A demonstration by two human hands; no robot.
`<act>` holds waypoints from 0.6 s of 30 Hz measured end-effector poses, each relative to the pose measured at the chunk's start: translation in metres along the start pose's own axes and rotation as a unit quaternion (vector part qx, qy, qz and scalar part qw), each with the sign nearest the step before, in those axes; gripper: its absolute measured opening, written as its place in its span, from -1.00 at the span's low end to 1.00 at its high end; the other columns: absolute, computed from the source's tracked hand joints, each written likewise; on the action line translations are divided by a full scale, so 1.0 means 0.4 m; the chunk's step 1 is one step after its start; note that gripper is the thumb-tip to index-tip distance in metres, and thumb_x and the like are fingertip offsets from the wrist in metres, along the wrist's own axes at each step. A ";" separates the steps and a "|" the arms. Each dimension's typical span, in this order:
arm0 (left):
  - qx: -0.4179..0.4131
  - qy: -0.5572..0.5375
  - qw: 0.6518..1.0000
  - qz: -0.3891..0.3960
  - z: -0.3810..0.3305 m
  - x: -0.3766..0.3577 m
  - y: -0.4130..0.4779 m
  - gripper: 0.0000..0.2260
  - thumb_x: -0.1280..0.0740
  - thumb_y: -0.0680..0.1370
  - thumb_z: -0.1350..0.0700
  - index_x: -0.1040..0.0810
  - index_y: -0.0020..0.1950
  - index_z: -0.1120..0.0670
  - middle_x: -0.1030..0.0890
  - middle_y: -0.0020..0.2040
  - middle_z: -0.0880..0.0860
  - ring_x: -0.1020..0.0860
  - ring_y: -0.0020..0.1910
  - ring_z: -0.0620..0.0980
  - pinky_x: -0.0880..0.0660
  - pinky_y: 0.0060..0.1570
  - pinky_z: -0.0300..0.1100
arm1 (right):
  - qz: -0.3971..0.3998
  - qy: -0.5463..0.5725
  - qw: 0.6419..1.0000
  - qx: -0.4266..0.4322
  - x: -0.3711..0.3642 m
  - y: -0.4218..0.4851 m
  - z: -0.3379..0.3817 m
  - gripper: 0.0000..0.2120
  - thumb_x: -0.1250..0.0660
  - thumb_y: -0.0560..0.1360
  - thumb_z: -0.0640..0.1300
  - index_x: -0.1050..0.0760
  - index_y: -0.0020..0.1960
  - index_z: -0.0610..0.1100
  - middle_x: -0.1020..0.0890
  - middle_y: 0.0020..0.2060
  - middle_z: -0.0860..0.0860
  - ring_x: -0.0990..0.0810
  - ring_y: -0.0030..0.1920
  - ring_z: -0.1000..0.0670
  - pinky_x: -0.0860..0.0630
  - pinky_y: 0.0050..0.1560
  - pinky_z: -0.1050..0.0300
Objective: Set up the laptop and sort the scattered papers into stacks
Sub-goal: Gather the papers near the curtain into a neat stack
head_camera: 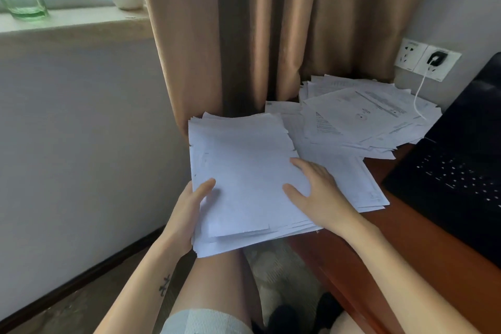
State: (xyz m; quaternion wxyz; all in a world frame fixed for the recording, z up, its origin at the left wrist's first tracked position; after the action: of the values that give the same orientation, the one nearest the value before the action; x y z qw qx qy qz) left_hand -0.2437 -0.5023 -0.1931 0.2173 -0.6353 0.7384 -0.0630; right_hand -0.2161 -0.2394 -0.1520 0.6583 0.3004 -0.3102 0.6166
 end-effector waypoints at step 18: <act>-0.075 0.048 0.994 -0.064 -0.058 0.151 0.013 -0.67 -0.36 0.64 0.25 -0.57 0.29 -0.13 -0.72 0.19 0.04 -0.70 0.15 0.17 -0.54 0.29 0.23 | -0.022 -0.182 0.980 0.072 0.027 -0.009 -0.061 -0.28 -0.24 0.42 0.43 -0.27 0.50 0.18 -0.28 0.40 0.23 -0.19 0.42 0.11 -0.08 0.42 0.14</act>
State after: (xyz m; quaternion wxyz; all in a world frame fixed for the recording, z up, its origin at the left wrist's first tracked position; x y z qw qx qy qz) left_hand -0.2635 -0.5638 -0.1888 0.1290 -0.6924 0.7080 -0.0516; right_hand -0.2109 -0.2136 -0.1589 0.5809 0.4611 -0.3728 0.5576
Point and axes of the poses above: each hand's wrist, its own y-axis towards the middle knuckle, its own x-axis out of the back of the hand, z = x × y, the point moved 5 cm from there along y, towards the middle knuckle
